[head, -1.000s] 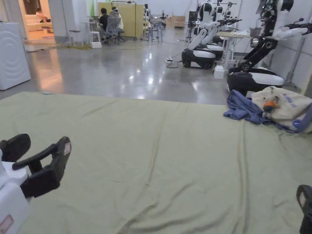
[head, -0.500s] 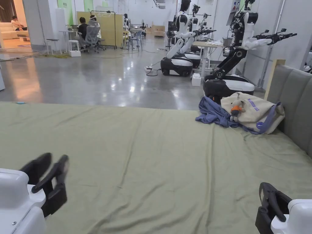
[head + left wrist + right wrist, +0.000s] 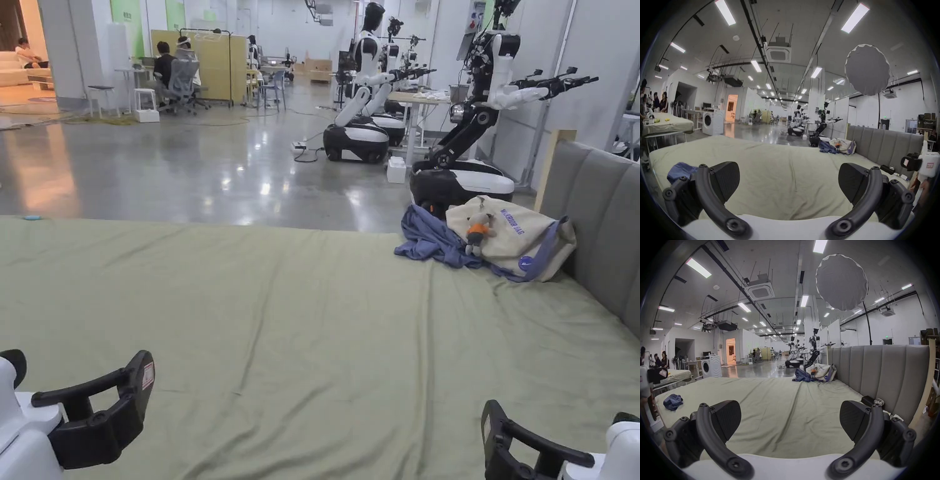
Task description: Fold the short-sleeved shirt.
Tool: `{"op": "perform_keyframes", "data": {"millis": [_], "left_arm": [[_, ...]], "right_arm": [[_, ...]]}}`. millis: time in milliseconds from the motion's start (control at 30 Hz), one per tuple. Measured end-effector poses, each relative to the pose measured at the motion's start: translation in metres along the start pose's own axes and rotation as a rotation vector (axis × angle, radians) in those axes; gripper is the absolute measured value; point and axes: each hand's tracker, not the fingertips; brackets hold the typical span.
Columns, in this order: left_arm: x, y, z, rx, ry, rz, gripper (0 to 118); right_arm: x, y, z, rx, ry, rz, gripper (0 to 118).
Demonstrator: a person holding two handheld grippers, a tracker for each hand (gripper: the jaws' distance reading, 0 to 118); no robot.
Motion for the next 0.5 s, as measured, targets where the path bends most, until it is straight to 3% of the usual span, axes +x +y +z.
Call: {"op": "perform_keyframes", "data": {"millis": [167, 367, 500], "left_arm": [[0.014, 0.011, -0.001, -0.026, 0.028, -0.034, 118], [0.017, 0.025, -0.006, -0.1, -0.003, 0.087, 118], [0.022, 0.028, -0.012, -0.118, 0.042, 0.078, 118]], "right_arm": [[-0.001, 0.003, -0.002, 0.003, 0.012, 0.014, 118], [-0.001, 0.006, -0.002, 0.016, 0.007, 0.014, 118], [-0.001, 0.007, -0.001, 0.017, 0.008, 0.022, 118]]}}
